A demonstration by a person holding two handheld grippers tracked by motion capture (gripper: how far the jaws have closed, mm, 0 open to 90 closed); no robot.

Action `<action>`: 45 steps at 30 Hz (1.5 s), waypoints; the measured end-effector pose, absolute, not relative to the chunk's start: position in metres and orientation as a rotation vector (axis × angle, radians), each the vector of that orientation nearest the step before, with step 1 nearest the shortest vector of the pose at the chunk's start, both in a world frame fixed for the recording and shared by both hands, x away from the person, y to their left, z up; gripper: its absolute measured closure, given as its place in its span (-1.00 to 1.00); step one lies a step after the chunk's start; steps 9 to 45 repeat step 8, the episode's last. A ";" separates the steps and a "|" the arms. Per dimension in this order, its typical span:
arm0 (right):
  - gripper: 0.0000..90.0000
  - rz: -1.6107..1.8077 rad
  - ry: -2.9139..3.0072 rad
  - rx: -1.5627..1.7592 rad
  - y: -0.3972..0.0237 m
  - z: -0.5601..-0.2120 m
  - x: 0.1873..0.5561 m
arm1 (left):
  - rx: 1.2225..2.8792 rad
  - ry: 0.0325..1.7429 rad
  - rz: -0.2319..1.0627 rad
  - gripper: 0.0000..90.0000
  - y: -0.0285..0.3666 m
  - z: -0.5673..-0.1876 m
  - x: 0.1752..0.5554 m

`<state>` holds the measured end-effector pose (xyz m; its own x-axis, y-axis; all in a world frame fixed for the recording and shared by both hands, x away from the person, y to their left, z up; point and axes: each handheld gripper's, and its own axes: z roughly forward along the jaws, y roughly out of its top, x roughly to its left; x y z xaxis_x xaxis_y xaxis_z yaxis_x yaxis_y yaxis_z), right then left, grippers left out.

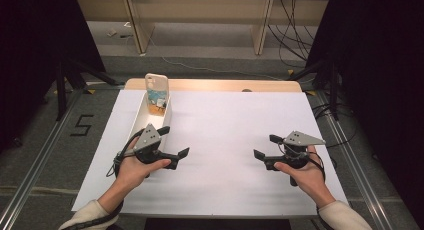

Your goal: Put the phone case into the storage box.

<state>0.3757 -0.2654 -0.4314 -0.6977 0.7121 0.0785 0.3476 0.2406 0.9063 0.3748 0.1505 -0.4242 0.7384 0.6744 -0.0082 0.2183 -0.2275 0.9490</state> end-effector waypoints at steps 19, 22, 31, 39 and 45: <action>-0.66 1.447 2.164 0.981 -0.266 -0.431 0.376 | 1.786 0.704 0.490 -0.96 0.151 -0.424 0.375; -0.66 1.447 2.164 0.981 -0.266 -0.431 0.376 | 1.786 0.704 0.490 -0.96 0.151 -0.424 0.375; -0.66 1.447 2.164 0.981 -0.266 -0.431 0.376 | 1.786 0.704 0.490 -0.96 0.151 -0.424 0.375; -0.66 1.447 2.164 0.981 -0.266 -0.431 0.376 | 1.786 0.704 0.490 -0.96 0.151 -0.424 0.375; -0.66 1.447 2.164 0.981 -0.266 -0.431 0.376 | 1.786 0.704 0.490 -0.96 0.151 -0.424 0.375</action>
